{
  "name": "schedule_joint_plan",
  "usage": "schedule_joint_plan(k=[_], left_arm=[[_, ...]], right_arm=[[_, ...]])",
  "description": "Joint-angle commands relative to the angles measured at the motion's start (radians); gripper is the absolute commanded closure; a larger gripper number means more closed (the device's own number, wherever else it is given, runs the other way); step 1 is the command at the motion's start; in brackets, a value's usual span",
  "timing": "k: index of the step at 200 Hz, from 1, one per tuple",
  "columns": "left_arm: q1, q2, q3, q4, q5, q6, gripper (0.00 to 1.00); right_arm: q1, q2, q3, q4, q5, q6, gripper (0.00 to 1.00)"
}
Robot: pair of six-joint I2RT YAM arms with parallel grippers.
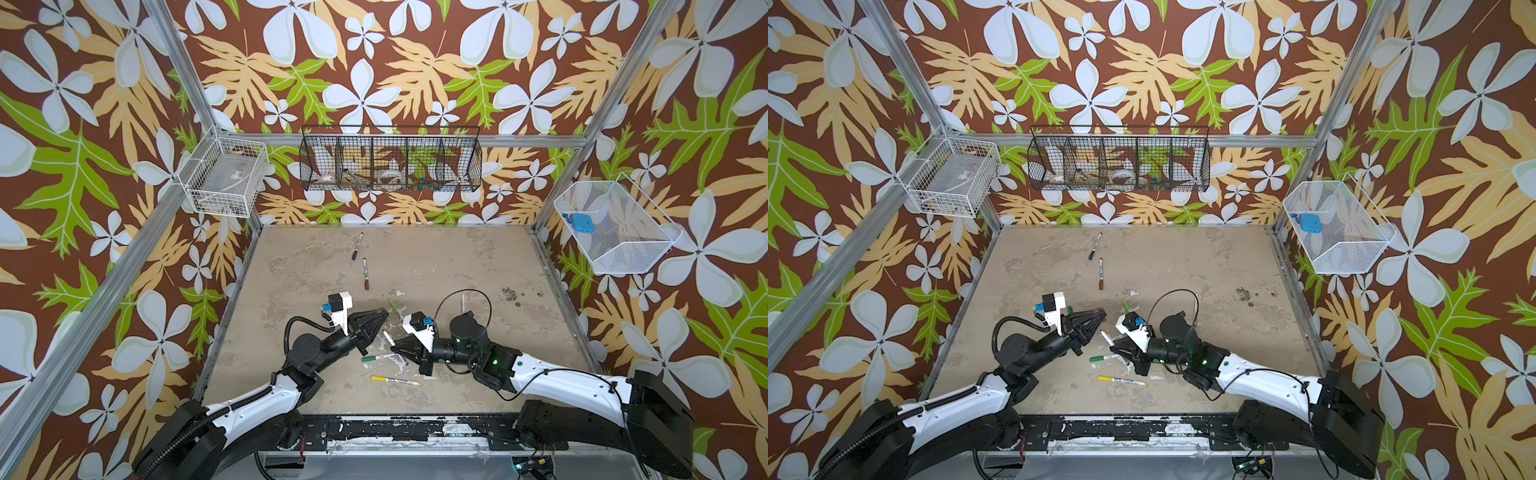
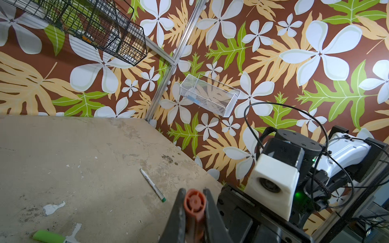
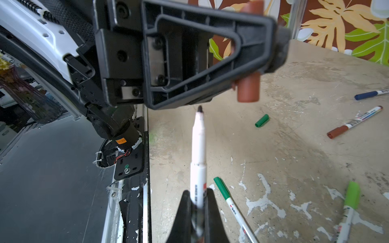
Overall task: Open the pen caps
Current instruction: 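Pull the grippers apart, left gripper drawing the brown cap off, then lower the uncapped marker with the right gripper while the left drops the brown cap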
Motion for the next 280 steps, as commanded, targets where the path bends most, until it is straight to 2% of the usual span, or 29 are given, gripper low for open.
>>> schedule_joint_plan(k=[1,29,73,103,118,133,162,206,237,256,280], left_arm=[[0.001,-0.011,-0.003,0.014,-0.026,0.003,1.0],[0.005,-0.042,0.0,-0.059,-0.108,0.013,1.0],[0.023,-0.101,0.048,-0.375,-0.458,0.007,1.0],[0.066,-0.06,0.104,-0.543,-0.582,-0.035,1.0],[0.084,-0.015,0.143,-0.633,-0.644,-0.06,1.0],[0.104,0.045,0.188,-0.71,-0.687,-0.075,1.0],[0.141,0.144,0.233,-0.779,-0.729,-0.094,1.0],[0.196,0.291,0.276,-0.793,-0.681,-0.083,1.0],[0.224,0.395,0.311,-0.79,-0.643,-0.052,1.0],[0.225,0.435,0.331,-0.793,-0.647,-0.029,1.0],[0.225,0.467,0.355,-0.816,-0.648,-0.018,1.0]], right_arm=[[0.0,-0.008,0.0,-0.015,0.093,-0.004,1.0],[0.001,-0.018,-0.005,-0.024,0.192,0.009,1.0],[-0.001,-0.044,0.002,-0.088,0.447,0.049,1.0],[-0.012,-0.028,0.023,-0.171,0.692,0.107,1.0],[-0.053,-0.002,0.042,-0.234,0.763,0.161,1.0],[-0.121,0.019,0.044,-0.271,0.755,0.223,1.0],[-0.32,0.042,0.011,-0.285,0.643,0.309,1.0],[-0.5,0.037,-0.044,-0.271,0.616,0.372,1.0],[-0.644,0.052,-0.102,-0.213,0.52,0.425,1.0],[-0.703,0.08,-0.113,-0.19,0.483,0.436,1.0],[-0.723,0.147,-0.099,-0.181,0.477,0.438,1.0]])
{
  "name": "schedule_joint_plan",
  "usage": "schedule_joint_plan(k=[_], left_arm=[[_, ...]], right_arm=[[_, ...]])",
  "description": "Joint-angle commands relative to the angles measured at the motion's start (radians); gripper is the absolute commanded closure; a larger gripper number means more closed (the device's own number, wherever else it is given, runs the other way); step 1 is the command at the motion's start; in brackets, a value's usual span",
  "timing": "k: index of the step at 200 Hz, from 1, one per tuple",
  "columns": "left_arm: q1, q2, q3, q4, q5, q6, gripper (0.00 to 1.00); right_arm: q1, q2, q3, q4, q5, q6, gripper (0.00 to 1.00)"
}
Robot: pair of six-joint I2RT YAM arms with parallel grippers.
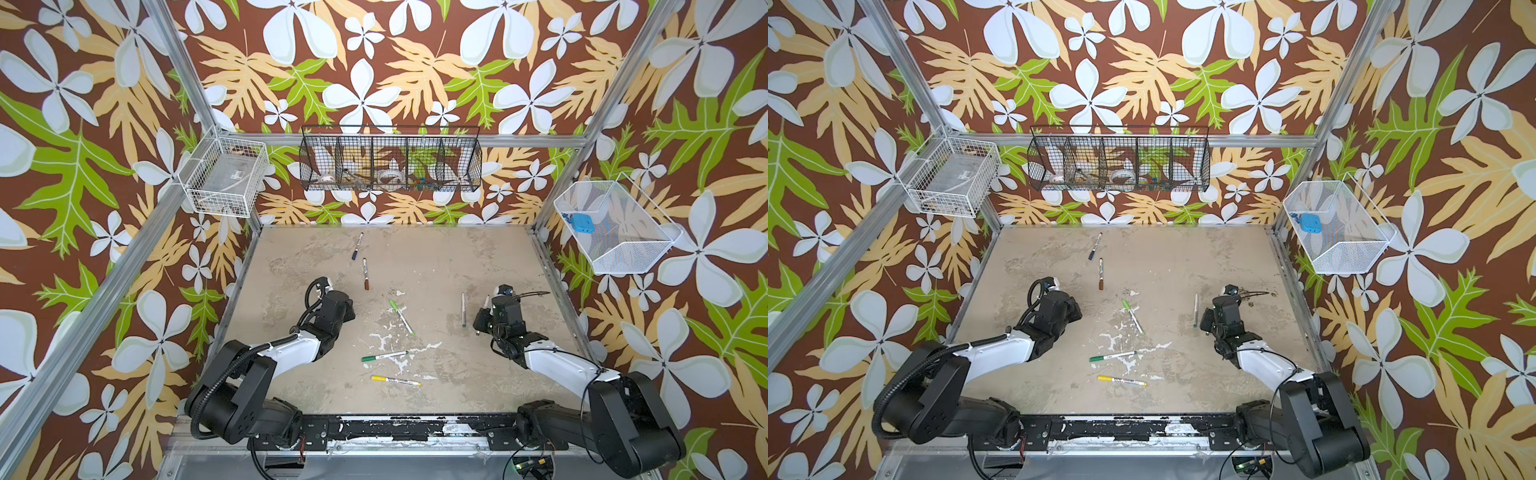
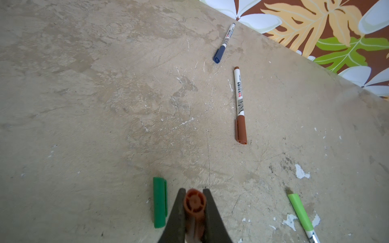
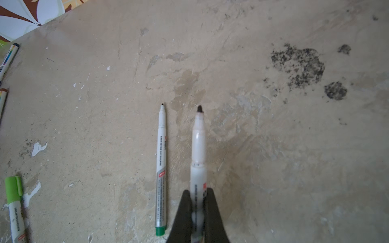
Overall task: Open the pen caps
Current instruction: 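Lower the uncapped marker with the right gripper while the left drops the brown cap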
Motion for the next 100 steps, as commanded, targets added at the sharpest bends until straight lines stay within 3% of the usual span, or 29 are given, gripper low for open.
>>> schedule_joint_plan(k=[1,41,100], left_arm=[[0.002,0.023,0.023,-0.031,0.0,0.029,1.0],[0.002,0.096,0.067,-0.073,-0.008,0.034,1.0],[0.001,0.19,0.124,-0.128,0.005,0.045,0.99]], right_arm=[[-0.017,0.047,0.013,0.044,-0.039,0.018,1.0],[-0.03,0.155,0.051,0.048,-0.05,0.011,0.98],[-0.03,0.209,0.078,0.045,-0.03,0.0,0.87]])
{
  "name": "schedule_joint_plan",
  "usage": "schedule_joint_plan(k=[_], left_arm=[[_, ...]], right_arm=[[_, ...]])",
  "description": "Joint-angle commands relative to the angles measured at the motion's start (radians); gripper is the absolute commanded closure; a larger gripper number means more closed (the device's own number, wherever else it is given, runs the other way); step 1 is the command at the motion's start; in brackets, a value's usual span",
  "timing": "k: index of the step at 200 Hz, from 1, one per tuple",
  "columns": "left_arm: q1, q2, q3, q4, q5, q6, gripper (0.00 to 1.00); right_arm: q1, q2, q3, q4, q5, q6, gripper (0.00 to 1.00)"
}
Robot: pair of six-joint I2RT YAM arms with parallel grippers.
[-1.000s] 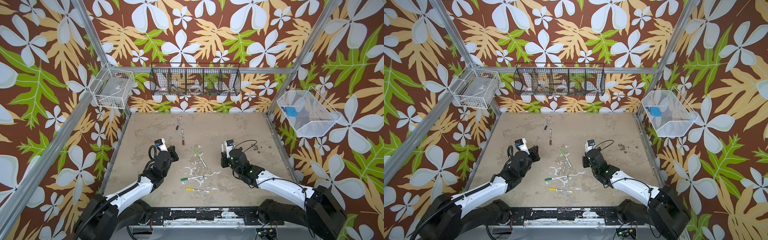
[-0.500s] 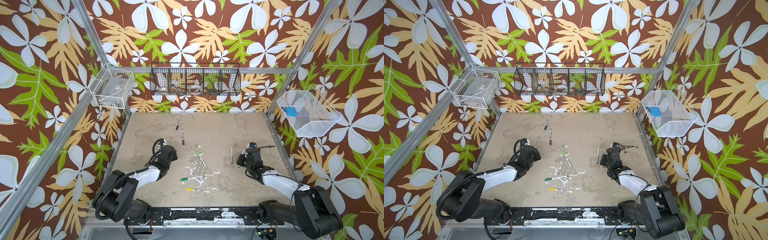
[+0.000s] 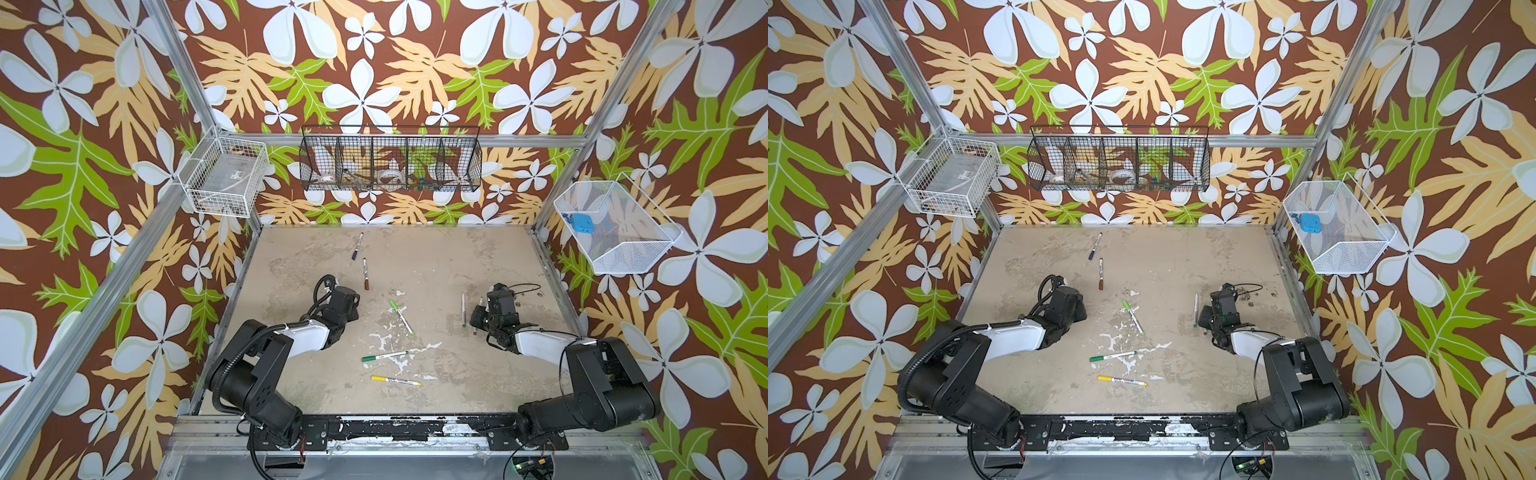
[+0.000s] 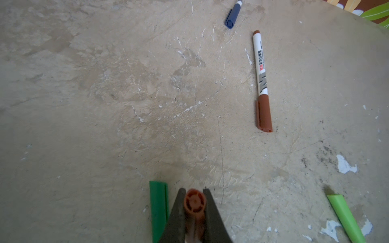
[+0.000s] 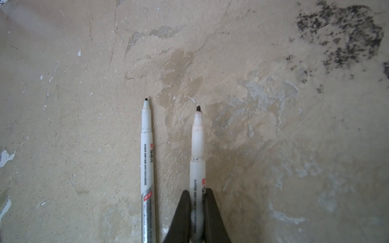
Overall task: Open the pen caps
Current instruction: 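Lower the uncapped marker with the right gripper while the left drops the brown cap, then move the right gripper over the lime-green-capped marker while the left gripper moves inward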
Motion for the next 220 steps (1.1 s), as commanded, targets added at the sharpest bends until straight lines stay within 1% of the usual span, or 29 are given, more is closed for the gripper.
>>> schedule_joint_plan(k=[1,20,33,55,71,80,97,109,125,146,156,168,182,195,206,220], left_arm=[[0.001,0.031,0.025,-0.043,0.001,0.015,0.99],[0.002,0.069,0.051,-0.074,0.0,0.018,0.98],[0.003,0.083,0.059,-0.078,0.004,0.019,0.98],[0.005,0.093,0.062,-0.078,0.003,0.021,0.97],[0.006,0.102,0.066,-0.082,0.006,0.023,0.96],[0.007,0.108,0.071,-0.084,0.008,0.023,0.94],[0.006,0.119,0.078,-0.09,0.006,0.023,0.85],[0.007,0.123,0.081,-0.094,0.012,0.022,0.82],[0.006,0.121,0.081,-0.095,0.009,0.022,0.8],[0.007,0.122,0.082,-0.095,0.009,0.023,0.79],[0.007,0.121,0.082,-0.095,0.012,0.023,0.78],[0.006,0.114,0.079,-0.089,0.018,0.025,0.77],[0.003,0.082,0.07,-0.072,0.026,0.043,0.74],[-0.004,0.012,0.021,0.0,0.075,0.067,0.71],[-0.019,-0.076,-0.039,0.074,0.107,0.079,0.66],[-0.04,-0.191,-0.112,0.164,0.133,0.094,0.61]], right_arm=[[0.0,0.009,0.007,0.004,0.019,-0.004,0.87],[-0.001,0.021,0.012,0.0,0.025,-0.004,0.85],[-0.001,0.024,0.015,0.002,0.01,-0.008,0.81],[-0.001,-0.009,0.002,0.011,-0.003,-0.016,0.66],[0.0,-0.067,-0.021,0.021,0.015,-0.018,0.62],[-0.001,-0.1,-0.035,0.025,0.02,-0.021,0.61],[0.002,-0.168,-0.062,0.043,0.012,-0.025,0.6],[0.013,-0.216,-0.08,0.054,0.012,-0.032,0.61],[0.047,-0.276,-0.091,0.055,0.039,-0.051,0.62],[0.115,-0.328,-0.085,0.035,0.113,-0.1,0.62],[0.139,-0.344,-0.083,0.041,0.111,-0.121,0.61],[0.17,-0.362,-0.082,0.054,0.106,-0.145,0.58],[0.211,-0.372,-0.078,0.068,0.088,-0.164,0.56],[0.248,-0.374,-0.077,0.095,0.047,-0.185,0.55],[0.279,-0.37,-0.073,0.113,0.009,-0.202,0.55],[0.315,-0.349,-0.066,0.137,-0.062,-0.234,0.55]])
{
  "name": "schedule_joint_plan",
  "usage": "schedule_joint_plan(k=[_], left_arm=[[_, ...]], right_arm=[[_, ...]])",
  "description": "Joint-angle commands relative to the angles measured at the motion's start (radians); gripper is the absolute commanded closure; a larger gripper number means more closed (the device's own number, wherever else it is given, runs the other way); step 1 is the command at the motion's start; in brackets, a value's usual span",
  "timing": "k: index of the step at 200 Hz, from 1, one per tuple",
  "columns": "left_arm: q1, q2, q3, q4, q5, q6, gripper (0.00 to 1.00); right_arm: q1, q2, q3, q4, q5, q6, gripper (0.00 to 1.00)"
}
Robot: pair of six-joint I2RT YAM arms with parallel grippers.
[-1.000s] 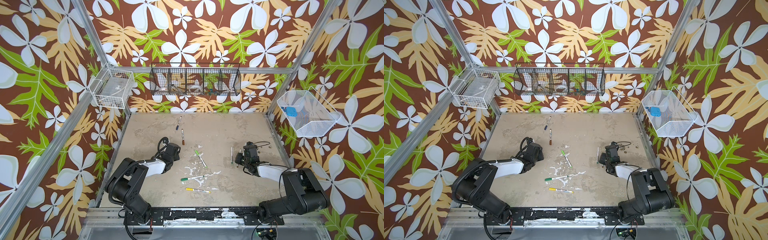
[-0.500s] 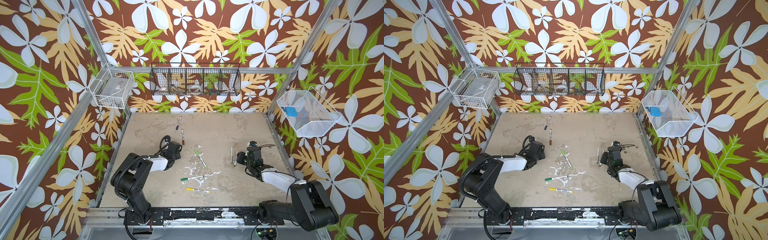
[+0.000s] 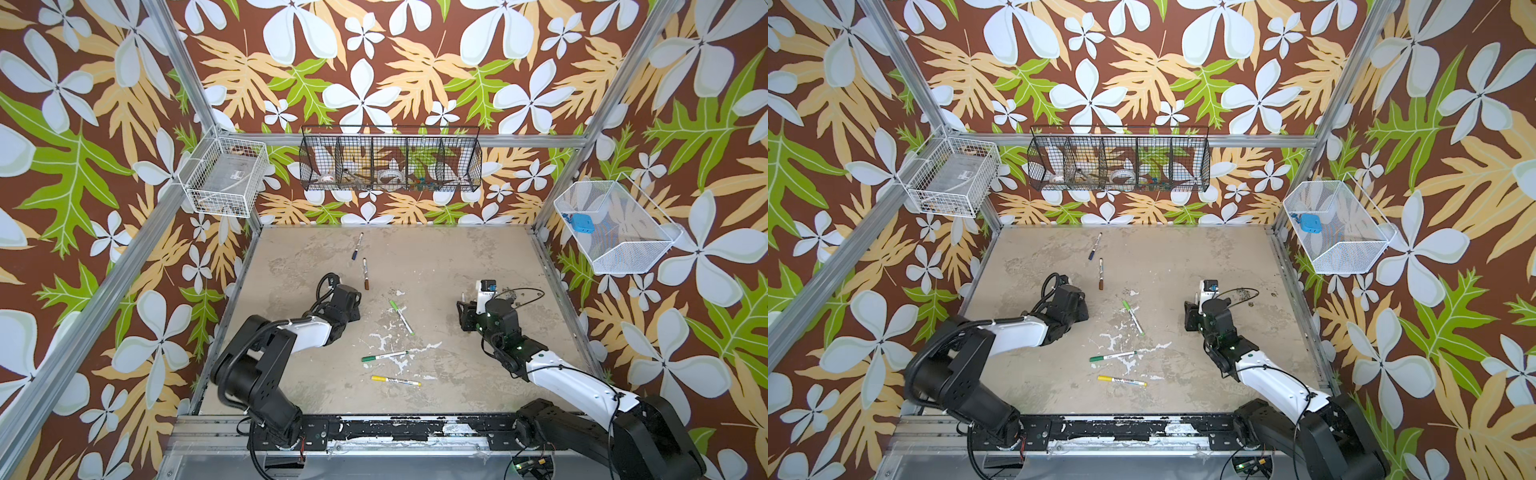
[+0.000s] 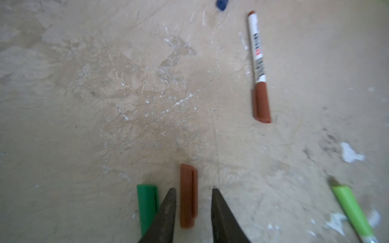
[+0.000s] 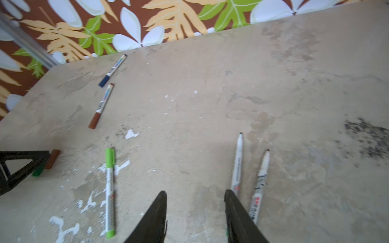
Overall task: Open the pen caps
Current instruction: 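Move the right gripper over the lime-green-capped marker while the left gripper moves inward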
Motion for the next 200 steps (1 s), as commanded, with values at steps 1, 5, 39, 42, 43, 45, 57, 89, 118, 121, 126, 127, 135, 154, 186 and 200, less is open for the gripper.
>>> schedule_joint_plan(k=[1,5,39,42,43,45,57,89,118,121,126,127,135,154,186,200], left_arm=[[-0.025,-0.136,-0.087,0.162,0.073,0.046,0.61],[-0.029,-0.168,-0.108,0.185,0.083,0.05,0.6],[-0.049,-0.343,-0.247,0.403,0.263,0.07,0.56],[-0.049,-0.349,-0.254,0.42,0.278,0.068,0.56],[-0.049,-0.351,-0.255,0.425,0.283,0.068,0.56],[-0.05,-0.354,-0.259,0.433,0.294,0.068,0.56],[-0.051,-0.358,-0.272,0.477,0.352,0.068,0.56],[-0.053,-0.3,-0.258,0.518,0.459,0.053,0.55],[-0.053,-0.218,-0.22,0.517,0.525,0.04,0.54],[-0.053,-0.212,-0.218,0.516,0.528,0.039,0.54],[-0.053,-0.204,-0.211,0.511,0.532,0.039,0.54],[-0.053,-0.201,-0.211,0.51,0.533,0.039,0.54],[-0.053,-0.19,-0.203,0.499,0.533,0.04,0.54],[-0.053,-0.17,-0.182,0.46,0.523,0.045,0.54],[-0.053,-0.136,-0.152,0.407,0.515,0.047,0.54],[-0.053,-0.123,-0.141,0.393,0.516,0.048,0.55]], right_arm=[[0.046,0.02,0.013,0.069,-0.114,-0.07,0.56],[0.055,0.029,0.018,0.071,-0.13,-0.077,0.56],[0.15,0.189,0.105,0.041,-0.224,-0.167,0.57],[0.161,0.205,0.119,0.035,-0.229,-0.175,0.58],[0.165,0.211,0.123,0.033,-0.231,-0.176,0.58],[0.172,0.222,0.129,0.029,-0.233,-0.184,0.58],[0.226,0.292,0.176,-0.004,-0.208,-0.213,0.58],[0.323,0.445,0.28,-0.09,-0.074,-0.237,0.58],[0.325,0.528,0.328,-0.131,-0.037,-0.201,0.57],[0.326,0.535,0.331,-0.132,-0.034,-0.199,0.57],[0.325,0.545,0.338,-0.138,-0.029,-0.195,0.57],[0.325,0.548,0.341,-0.14,-0.028,-0.195,0.57],[0.326,0.565,0.35,-0.151,-0.021,-0.191,0.57],[0.326,0.599,0.375,-0.174,-0.008,-0.19,0.57],[0.326,0.639,0.4,-0.193,-0.028,-0.197,0.61],[0.326,0.65,0.407,-0.199,-0.031,-0.197,0.63]])
